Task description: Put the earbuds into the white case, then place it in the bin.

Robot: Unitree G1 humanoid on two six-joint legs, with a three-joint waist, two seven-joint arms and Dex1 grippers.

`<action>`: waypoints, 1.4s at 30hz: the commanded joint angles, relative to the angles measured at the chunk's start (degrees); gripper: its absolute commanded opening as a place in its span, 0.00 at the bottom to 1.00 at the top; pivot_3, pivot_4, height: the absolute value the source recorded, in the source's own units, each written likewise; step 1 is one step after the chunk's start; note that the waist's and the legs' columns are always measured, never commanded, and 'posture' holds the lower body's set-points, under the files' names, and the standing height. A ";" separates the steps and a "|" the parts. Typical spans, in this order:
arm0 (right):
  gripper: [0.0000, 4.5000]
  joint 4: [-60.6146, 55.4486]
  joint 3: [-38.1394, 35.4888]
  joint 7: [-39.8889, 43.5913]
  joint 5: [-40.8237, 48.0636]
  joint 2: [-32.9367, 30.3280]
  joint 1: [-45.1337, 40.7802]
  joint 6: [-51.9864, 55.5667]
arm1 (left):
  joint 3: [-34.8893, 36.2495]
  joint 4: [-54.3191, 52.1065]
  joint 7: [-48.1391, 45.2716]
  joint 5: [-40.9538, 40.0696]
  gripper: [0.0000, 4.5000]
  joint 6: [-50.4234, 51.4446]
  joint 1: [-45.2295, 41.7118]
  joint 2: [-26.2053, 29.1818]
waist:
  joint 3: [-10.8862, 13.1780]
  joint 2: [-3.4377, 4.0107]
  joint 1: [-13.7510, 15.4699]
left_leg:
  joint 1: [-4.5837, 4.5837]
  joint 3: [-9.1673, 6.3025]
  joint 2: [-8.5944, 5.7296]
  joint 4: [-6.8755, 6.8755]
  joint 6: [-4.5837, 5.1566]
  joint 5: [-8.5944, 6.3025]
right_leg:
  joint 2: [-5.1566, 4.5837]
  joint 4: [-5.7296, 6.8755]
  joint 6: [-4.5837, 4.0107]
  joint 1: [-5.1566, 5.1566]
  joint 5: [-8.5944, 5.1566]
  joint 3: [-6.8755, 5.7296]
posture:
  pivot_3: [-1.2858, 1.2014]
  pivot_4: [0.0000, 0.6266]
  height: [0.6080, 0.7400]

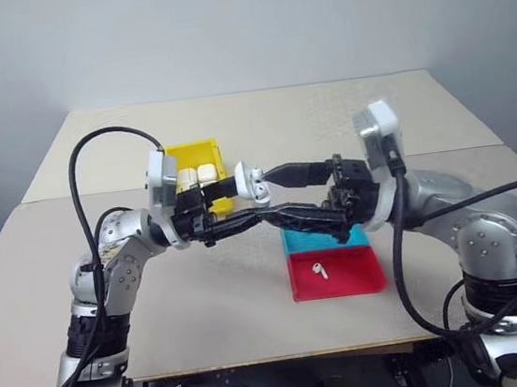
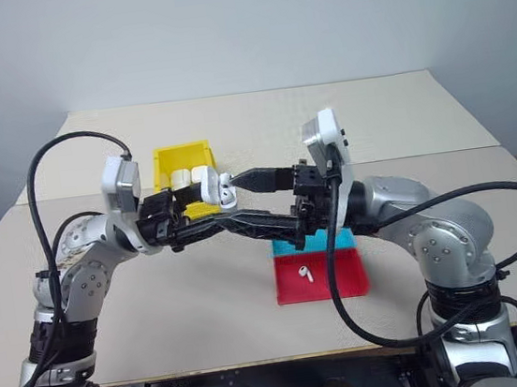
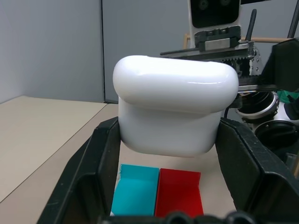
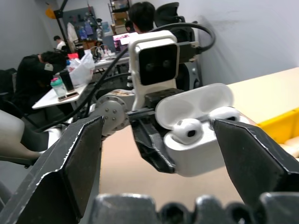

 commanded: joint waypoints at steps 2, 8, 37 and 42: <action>0.99 -1.19 -3.75 0.21 6.69 -1.56 -0.71 0.16 | 0.75 -1.46 -0.57 -0.62 0.62 -0.70 -0.80 -0.11 | 0.00 0.00 0.01 | 0.00 0.00 0.00 0.00 0.00 0.00 | 0.00 0.00 0.00 0.00 0.00 0.00 | 0.52 0.24 1.00; 0.71 0.27 -5.16 -1.30 11.05 -4.78 -4.38 0.51 | -0.92 -0.73 -0.89 0.81 0.62 -0.92 -0.78 -0.64 | 0.00 0.00 0.03 | 0.00 0.00 0.00 0.00 0.01 0.00 | 0.00 0.01 0.00 0.00 0.00 0.01 | 0.52 0.24 1.00; 0.01 15.55 21.18 18.63 -29.52 -18.38 -27.39 -4.12 | -3.33 -6.09 18.18 12.96 0.62 -2.34 1.80 -6.76 | 0.00 0.00 0.45 | -0.30 0.02 0.00 0.20 0.11 -0.06 | -0.06 -0.03 0.00 -0.18 0.00 -0.08 | 0.52 0.24 1.00; 0.01 12.36 8.31 14.21 -22.85 -15.09 -20.83 -3.18 | 0.80 -9.72 29.70 15.57 0.62 -1.30 3.75 -8.93 | 0.00 0.00 0.44 | -0.23 0.00 0.01 0.19 0.10 -0.06 | -0.06 0.00 -0.01 -0.12 0.01 -0.06 | 0.52 0.24 1.00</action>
